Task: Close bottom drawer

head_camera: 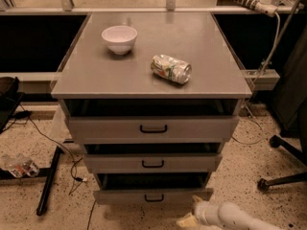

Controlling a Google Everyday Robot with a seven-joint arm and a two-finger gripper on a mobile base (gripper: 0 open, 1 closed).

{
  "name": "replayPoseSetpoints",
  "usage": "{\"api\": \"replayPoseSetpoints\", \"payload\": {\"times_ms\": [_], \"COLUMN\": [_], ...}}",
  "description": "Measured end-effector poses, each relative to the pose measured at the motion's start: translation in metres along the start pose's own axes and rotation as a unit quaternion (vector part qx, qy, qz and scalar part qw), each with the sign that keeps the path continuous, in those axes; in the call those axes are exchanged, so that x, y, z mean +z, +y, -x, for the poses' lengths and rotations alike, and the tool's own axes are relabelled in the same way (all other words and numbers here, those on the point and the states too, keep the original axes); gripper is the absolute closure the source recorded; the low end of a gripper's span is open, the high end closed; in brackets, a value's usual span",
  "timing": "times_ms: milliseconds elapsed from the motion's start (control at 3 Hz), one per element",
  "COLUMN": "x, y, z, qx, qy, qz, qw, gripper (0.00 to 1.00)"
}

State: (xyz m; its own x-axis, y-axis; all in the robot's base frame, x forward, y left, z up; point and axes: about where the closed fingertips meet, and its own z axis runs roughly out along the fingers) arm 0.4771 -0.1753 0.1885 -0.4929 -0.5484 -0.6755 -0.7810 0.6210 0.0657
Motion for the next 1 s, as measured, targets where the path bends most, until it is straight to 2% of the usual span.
{"api": "replayPoseSetpoints", "payload": {"times_ms": [333, 667, 1000], "x": [0.018, 0.03, 0.032], "y": [-0.017, -0.036, -0.041], "z": [0.026, 0.043, 0.047], "qx": [-0.015, -0.022, -0.024], "qy": [-0.013, -0.016, -0.017], "qz": [-0.008, -0.026, -0.031], "qw": [0.9998, 0.9993, 0.9991], "gripper": [0.43, 0.4, 0.16]}}
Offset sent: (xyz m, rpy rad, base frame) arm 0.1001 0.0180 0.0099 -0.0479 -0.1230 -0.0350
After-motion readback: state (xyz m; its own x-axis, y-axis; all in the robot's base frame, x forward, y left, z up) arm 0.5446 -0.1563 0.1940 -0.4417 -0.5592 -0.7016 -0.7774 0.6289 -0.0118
